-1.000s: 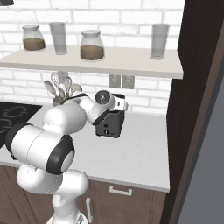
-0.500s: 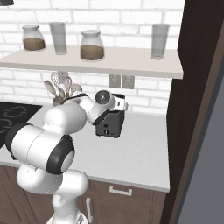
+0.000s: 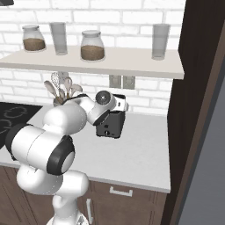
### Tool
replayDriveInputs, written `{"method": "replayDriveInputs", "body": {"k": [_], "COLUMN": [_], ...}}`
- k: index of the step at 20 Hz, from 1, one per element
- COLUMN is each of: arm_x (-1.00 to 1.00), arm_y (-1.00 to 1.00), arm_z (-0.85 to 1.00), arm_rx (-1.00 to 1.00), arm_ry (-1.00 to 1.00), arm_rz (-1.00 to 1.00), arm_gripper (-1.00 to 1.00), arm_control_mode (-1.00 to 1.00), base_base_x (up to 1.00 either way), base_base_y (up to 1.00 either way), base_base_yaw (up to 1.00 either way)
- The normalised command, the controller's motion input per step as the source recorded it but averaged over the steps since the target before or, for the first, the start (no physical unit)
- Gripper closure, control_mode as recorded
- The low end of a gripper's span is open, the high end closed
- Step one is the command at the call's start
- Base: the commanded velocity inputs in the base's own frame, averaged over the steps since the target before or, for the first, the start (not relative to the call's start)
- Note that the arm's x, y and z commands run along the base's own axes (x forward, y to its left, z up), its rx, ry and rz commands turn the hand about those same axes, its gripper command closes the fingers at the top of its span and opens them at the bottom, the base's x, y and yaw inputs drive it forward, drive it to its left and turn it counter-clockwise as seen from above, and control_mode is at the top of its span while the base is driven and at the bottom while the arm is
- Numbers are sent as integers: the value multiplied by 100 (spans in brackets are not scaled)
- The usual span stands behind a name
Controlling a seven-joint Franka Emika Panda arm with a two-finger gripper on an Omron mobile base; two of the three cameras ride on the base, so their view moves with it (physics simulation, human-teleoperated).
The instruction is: Start the toaster. Once the lever pops up, take the bread to the plate on the dining counter.
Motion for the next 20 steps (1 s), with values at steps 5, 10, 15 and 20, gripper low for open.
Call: {"method": "replayDriveInputs", "body": {"k": [5,10,15,20], "arm_x": [0,0,0,0], "arm_y": [0,0,0,0], "arm_z": [0,0,0,0], "arm_rx": [0,0,0,0], "arm_ry": [0,0,0,0], "arm_rz": [0,0,0,0], "arm_gripper": [-100,-100,-100,-100], "arm_control_mode": [-100,-100,-100,-100], "base_base_x": [0,0,0,0], "base_base_y": [0,0,0,0], "base_base_yaw": [0,0,0,0]}}
